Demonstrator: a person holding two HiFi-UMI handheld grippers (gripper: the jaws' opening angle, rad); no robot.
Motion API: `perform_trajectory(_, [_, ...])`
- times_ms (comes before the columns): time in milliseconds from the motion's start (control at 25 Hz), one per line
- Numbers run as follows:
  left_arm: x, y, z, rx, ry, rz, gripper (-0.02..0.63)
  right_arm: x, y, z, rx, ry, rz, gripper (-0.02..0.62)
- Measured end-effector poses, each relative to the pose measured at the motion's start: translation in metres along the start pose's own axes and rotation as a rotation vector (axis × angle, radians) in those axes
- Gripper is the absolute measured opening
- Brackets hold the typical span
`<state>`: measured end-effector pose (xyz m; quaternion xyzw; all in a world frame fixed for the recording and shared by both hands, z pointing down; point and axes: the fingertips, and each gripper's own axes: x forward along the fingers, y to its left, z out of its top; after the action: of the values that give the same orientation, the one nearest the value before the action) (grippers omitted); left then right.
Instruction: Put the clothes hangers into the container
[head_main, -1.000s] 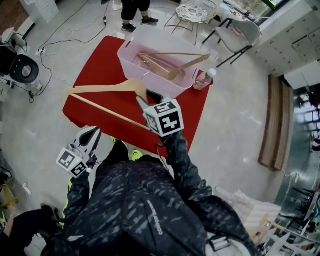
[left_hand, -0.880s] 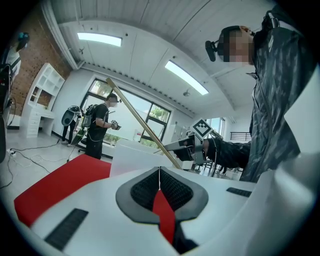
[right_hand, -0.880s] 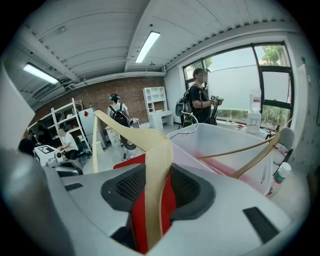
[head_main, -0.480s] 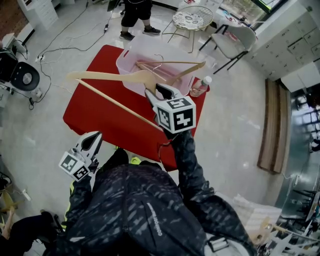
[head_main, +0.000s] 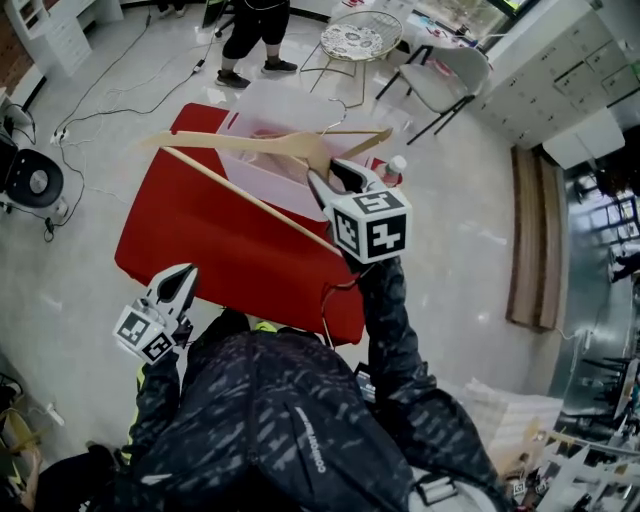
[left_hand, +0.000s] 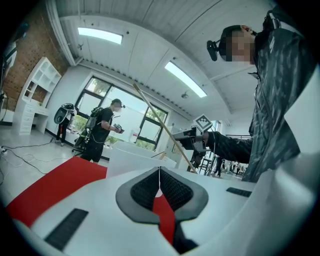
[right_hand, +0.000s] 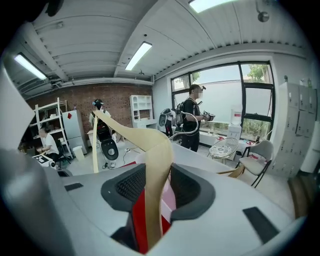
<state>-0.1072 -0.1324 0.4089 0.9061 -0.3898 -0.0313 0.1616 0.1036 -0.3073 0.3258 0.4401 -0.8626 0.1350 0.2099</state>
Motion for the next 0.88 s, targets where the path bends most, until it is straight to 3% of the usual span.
perform_trajectory(480, [0.037, 0.040, 0.027, 0.000, 0.022, -0.094, 0.012, 0.001, -0.067, 0.018, -0.039, 0.069, -0.173, 0.161])
perform_trajectory(880, [0.072, 0.073, 0.040, -0.007, 0.055, -0.196, 0.012, 0.014, -0.086, 0.014, -0.091, 0.180, -0.295, 0.161])
